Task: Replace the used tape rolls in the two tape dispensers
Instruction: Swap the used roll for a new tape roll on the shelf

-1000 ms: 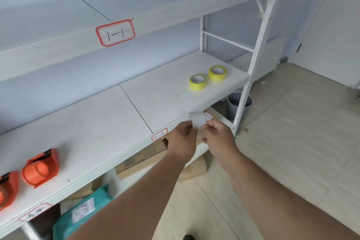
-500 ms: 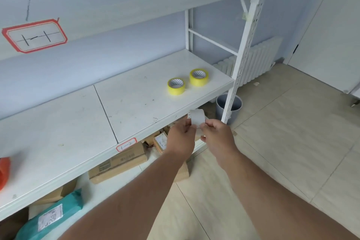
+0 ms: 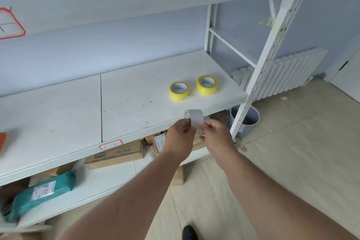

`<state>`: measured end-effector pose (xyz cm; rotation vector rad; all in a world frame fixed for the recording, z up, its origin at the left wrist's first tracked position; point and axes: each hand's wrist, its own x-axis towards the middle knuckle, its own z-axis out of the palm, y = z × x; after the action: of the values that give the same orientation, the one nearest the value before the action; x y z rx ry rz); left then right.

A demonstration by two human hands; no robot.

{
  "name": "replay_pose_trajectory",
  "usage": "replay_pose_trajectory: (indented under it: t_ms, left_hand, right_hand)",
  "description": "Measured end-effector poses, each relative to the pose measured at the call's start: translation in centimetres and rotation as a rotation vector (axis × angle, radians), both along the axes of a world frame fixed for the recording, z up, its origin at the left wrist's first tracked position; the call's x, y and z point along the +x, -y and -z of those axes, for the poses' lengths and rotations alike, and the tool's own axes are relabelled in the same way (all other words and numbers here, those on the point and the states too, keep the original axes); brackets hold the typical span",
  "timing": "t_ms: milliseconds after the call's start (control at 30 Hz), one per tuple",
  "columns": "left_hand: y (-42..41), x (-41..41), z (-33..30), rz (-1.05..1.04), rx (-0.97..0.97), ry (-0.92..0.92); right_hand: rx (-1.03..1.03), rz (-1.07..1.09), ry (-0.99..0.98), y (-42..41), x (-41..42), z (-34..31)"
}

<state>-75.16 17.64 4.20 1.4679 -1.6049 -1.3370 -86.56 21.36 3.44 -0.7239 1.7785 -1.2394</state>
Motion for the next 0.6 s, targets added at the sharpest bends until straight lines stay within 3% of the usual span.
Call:
replay_pose_trajectory:
  t_ms: [267, 500, 600]
  left_hand:
    - [5.0, -3.4, 1.0, -0.057, 0.007, 0.003]
    - [9.1, -6.2, 1.5, -0.144, -0.026, 0.187]
    - [10.8, -6.7, 1.3, -0.202, -0.049, 0.285]
  right_hand:
    - [0.077, -0.068, -0.045, 6.1, -4.0, 1.3]
    - [0.141, -0.258, -0.097, 11.7, -8.1, 2.2]
    - [0.113, -0.376, -0.281, 15.2, -10.5, 2.4]
